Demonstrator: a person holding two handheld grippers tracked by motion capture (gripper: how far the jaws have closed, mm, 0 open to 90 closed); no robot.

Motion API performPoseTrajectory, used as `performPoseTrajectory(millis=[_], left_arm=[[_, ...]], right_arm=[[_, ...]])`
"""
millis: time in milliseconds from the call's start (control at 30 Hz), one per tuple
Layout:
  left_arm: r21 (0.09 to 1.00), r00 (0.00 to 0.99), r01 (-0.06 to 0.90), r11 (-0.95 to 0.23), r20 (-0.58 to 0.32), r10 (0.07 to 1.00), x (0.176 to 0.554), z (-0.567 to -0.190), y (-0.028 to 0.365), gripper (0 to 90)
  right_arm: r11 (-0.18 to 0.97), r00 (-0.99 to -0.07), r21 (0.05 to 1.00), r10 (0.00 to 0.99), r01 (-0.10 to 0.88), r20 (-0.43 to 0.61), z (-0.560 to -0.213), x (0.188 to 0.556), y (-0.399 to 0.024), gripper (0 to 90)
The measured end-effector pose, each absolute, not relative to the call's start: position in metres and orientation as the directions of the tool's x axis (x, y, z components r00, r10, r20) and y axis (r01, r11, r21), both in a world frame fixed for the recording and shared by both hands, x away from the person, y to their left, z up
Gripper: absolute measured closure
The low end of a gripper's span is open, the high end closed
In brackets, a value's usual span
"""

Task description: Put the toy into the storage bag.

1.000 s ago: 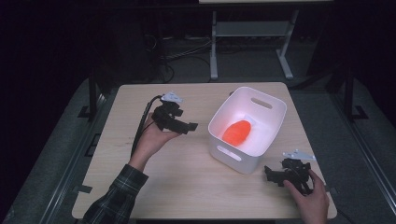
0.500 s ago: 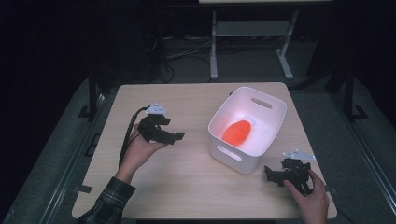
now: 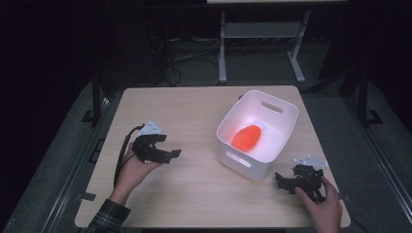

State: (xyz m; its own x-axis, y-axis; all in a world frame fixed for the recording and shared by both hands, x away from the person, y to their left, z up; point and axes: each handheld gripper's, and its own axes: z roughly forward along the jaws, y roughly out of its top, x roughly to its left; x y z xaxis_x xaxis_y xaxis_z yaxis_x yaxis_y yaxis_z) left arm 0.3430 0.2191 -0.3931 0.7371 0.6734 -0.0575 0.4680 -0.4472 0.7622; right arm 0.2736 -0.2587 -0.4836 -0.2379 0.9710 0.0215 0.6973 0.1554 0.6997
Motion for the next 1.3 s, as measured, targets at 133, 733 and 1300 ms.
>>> performPoseTrajectory(millis=[133,733,1300], left_arm=[[0.764,0.730,0.466,-0.446,-0.048,0.681,0.335,-0.400,0.227,15.2],[0.771,0.720,0.463,-0.437,-0.040,0.692,0.307,-0.426,0.252,15.6],[0.736,0.684,0.506,-0.450,-0.024,0.730,0.288,-0.457,0.278,15.5]], right_arm=[[0.156,-0.238,0.700,0.971,0.697,0.021,-0.484,0.274,-0.259,0.0],[0.156,-0.238,0.700,0.971,0.697,0.021,-0.484,0.274,-0.259,0.0],[0.156,-0.238,0.700,0.971,0.697,0.021,-0.484,0.274,-0.259,0.0]])
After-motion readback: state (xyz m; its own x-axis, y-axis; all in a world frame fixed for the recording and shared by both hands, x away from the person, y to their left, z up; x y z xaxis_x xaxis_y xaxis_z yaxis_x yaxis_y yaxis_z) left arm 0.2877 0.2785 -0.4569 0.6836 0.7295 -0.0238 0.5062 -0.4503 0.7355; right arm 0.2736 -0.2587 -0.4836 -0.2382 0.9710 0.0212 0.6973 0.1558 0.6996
